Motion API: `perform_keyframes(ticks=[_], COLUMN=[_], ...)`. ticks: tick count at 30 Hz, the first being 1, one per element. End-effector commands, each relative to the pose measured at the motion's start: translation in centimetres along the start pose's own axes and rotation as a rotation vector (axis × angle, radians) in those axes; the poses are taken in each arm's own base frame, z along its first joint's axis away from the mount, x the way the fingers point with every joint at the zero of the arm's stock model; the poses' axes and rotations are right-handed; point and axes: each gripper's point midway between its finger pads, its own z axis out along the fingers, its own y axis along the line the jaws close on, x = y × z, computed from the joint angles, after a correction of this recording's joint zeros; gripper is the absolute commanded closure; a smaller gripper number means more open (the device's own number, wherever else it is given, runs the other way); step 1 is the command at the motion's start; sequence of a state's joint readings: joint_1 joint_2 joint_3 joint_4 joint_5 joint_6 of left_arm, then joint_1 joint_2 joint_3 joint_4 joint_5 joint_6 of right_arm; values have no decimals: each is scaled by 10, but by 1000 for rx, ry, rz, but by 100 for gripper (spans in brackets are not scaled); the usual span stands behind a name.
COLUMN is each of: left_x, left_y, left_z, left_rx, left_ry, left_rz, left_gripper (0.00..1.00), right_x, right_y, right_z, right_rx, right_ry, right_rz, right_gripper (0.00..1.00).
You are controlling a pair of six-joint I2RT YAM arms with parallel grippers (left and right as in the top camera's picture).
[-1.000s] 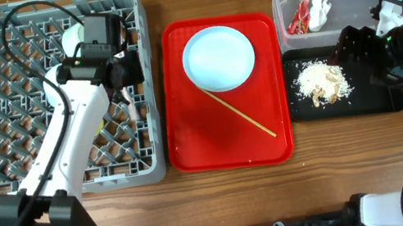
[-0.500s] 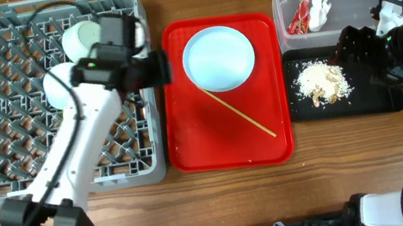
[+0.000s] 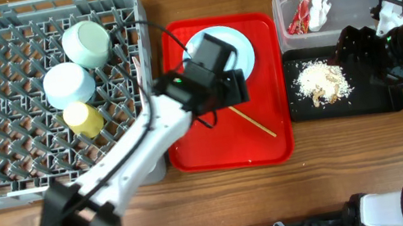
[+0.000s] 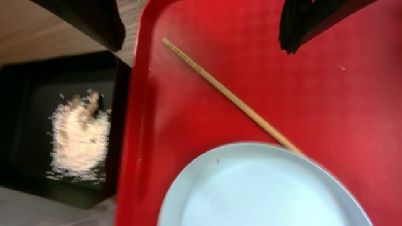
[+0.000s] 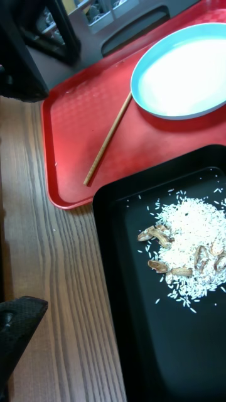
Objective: Sort waste into correct bins and load items into the dishwasher rack
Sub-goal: 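Reach the left gripper to the wooden chopstick and grasp it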
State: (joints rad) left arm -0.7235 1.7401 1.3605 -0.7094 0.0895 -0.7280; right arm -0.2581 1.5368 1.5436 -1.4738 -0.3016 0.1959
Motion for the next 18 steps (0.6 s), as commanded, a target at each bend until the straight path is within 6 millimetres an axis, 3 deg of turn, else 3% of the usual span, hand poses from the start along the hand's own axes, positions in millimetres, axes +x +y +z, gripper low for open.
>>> perform_keyframes(ticks=[1, 6, 12, 18], left_x=[19, 24, 20, 8], left_y=[11, 27, 38, 29], left_z=[38, 67, 60, 55], left_rx=[-102, -187, -240, -245], left_ry=[33, 24, 34, 64], left_rz=[-227, -254, -272, -290], left_gripper=[24, 27, 30, 35], right_x=[-2, -2, -2, -3], right_y=[0, 0, 0, 0], right_z=[-8, -8, -8, -8], right_rx=[11, 11, 10, 9], right_ry=[-32, -32, -33, -36], right_rz=[-21, -21, -20, -20], right_gripper=[0, 0, 0, 1])
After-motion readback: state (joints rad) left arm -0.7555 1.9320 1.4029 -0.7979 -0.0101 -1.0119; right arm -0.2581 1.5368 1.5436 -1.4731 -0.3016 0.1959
